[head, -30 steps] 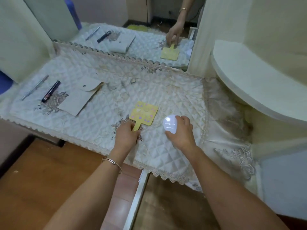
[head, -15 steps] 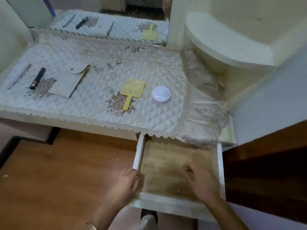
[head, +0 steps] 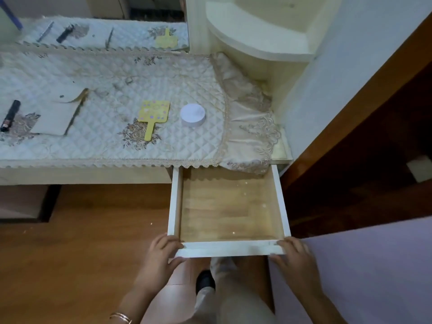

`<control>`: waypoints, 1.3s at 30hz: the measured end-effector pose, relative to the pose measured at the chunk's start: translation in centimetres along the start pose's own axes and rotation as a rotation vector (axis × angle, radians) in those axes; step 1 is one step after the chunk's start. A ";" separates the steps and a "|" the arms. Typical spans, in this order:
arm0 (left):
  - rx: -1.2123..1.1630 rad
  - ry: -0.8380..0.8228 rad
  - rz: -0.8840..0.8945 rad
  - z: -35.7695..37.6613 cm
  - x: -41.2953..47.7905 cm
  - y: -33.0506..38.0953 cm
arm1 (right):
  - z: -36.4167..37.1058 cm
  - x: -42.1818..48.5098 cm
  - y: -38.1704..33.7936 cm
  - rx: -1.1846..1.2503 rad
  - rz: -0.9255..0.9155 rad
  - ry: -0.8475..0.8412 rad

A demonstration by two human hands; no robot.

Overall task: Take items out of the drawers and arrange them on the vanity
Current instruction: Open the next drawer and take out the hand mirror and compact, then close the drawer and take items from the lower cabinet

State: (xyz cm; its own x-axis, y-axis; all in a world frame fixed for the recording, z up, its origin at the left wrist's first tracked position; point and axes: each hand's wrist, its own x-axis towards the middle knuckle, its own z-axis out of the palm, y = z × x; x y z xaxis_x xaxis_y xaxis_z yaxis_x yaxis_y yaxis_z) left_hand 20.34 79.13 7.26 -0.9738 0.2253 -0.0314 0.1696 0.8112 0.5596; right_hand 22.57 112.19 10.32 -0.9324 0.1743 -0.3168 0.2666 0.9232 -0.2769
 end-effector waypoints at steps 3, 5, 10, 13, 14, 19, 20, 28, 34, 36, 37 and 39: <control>0.061 -0.003 0.005 -0.2 0.7 -0.2 | 0.1 1.1 0.2 -0.029 -0.042 0.008; 0.146 0.017 0.011 -0.3 1.9 -0.2 | -0.1 2.3 -0.3 -0.030 -0.056 0.005; 0.241 0.014 -0.060 -0.7 6.9 0.0 | -1.7 7.7 -2.4 -0.079 -0.131 0.098; 0.299 0.044 -0.064 -1.3 10.8 0.6 | -3.0 11.5 -3.5 -0.130 -0.211 0.153; 0.319 0.061 -0.065 -1.5 12.2 0.9 | -3.3 12.8 -3.9 -0.151 -0.241 0.169; 0.338 0.132 -0.098 -2.2 18.7 1.2 | -4.0 19.0 -5.2 -0.273 -0.343 0.275; 0.342 0.146 -0.099 -2.2 19.7 1.2 | -4.1 20.0 -5.5 -0.278 -0.335 0.295; 0.366 0.274 -0.122 -2.0 22.5 0.7 | -3.5 22.7 -5.9 -0.284 -0.327 0.443; 0.365 0.225 -0.170 -2.0 22.4 1.3 | -4.0 22.9 -5.9 -0.236 -0.347 0.430; 0.360 0.179 -0.150 -2.0 21.5 1.5 | -4.7 22.9 -6.2 -0.250 -0.327 0.374; 0.356 0.164 -0.128 -2.0 20.7 1.6 | -5.0 22.8 -6.2 -0.250 -0.323 0.344; 0.322 0.132 -0.113 -2.2 18.5 1.4 | -5.1 22.5 -6.1 -0.214 -0.317 0.288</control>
State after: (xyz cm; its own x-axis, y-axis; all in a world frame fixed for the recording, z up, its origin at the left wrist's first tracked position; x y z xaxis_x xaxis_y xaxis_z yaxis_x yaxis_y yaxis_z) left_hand 2.18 83.25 9.30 -0.9967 0.0701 0.0410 0.0785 0.9601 0.2686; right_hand -1.23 112.19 9.50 -0.9974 -0.0675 0.0253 -0.0700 0.9907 -0.1168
